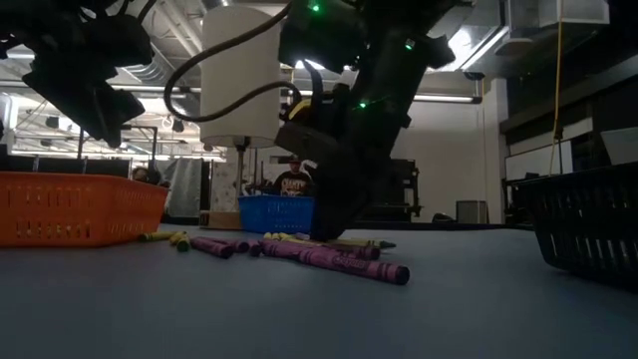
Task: Sort crayons
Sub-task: Put the green crayon into the black bin
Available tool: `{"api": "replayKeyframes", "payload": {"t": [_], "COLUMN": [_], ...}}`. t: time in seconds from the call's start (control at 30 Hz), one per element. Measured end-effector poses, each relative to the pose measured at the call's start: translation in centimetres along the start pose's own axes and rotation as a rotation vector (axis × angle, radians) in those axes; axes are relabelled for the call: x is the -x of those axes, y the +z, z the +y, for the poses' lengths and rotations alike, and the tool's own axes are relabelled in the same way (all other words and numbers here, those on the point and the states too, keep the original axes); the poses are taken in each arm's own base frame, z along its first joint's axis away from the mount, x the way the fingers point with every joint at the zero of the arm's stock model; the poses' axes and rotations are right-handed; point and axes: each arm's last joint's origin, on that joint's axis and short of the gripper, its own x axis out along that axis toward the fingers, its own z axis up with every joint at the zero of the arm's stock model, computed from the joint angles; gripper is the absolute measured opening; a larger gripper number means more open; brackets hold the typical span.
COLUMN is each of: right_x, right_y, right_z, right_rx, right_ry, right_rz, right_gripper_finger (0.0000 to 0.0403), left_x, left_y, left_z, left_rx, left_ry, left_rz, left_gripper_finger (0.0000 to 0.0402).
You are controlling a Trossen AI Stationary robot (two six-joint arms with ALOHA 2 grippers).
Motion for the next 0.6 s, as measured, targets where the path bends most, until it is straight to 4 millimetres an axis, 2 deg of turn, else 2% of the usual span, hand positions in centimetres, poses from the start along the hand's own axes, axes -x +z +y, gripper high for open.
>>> {"api": "replayKeyframes", "payload": {"t": [0.13,0.4,0.6], "right_x": [1.5,6.0,8.5], "right_y": [0.8,2.8,2.9], "right_z": [0.4,1.2,1.2], "right_rx": [0.070,0.140,0.146], "right_ry": [-0.005,0.021,0.039], "right_rz": [0.080,0.211,0.336], "right_gripper_finger": [0.0025,0.0025,0.0026], "left_x": [0.0,0.0,0.0], "left_y": [0.0,0.0,0.0], "left_z": [0.0,0.0,0.0], "left_rx": [0.000,0.000,0.000], "left_ry": [0.000,0.000,0.000], "left_rz": [0.000,0.000,0.000], "left_gripper_finger": [0.0131,0.0131,0.0131]}}
